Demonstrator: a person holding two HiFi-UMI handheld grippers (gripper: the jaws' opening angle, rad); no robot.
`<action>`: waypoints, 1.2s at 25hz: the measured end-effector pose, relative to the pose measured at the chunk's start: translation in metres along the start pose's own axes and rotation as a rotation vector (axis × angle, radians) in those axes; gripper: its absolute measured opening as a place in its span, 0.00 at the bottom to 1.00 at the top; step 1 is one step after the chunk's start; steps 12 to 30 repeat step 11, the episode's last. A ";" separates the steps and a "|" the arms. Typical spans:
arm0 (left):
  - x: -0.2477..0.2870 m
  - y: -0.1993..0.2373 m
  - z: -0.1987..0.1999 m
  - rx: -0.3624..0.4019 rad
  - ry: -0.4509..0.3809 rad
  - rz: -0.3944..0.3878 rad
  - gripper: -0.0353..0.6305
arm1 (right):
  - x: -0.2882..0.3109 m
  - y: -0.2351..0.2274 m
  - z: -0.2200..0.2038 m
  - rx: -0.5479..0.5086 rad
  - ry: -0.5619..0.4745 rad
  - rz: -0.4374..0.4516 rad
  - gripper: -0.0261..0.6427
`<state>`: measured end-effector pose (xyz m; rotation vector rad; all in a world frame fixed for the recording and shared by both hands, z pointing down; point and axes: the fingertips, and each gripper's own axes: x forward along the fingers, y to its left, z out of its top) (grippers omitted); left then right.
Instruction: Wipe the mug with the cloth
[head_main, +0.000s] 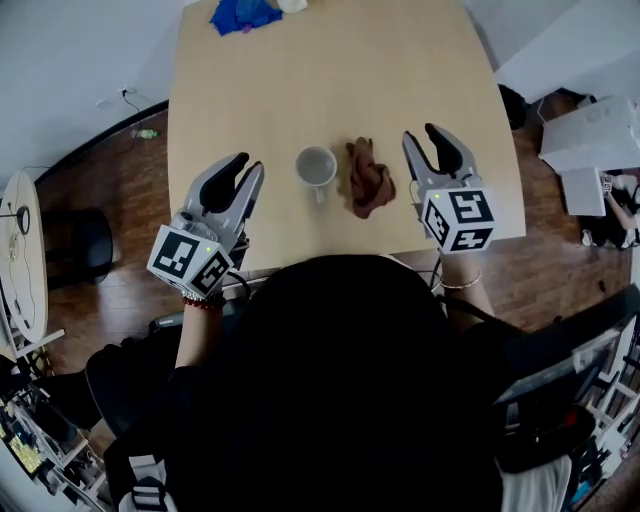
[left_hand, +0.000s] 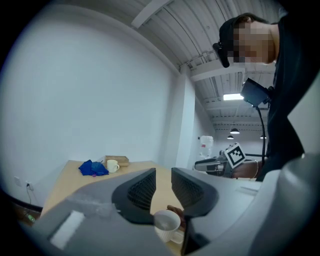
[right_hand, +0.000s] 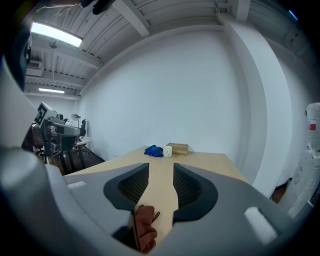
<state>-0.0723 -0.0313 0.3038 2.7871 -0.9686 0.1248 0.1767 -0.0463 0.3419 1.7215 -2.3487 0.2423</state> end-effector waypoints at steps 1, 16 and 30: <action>0.003 -0.004 -0.001 0.015 0.012 -0.014 0.19 | 0.001 0.001 -0.001 0.000 0.004 0.004 0.27; 0.012 -0.017 -0.006 0.080 0.044 -0.051 0.19 | 0.003 0.018 -0.011 -0.006 0.041 0.053 0.25; 0.012 -0.017 -0.006 0.080 0.044 -0.051 0.19 | 0.003 0.018 -0.011 -0.006 0.041 0.053 0.25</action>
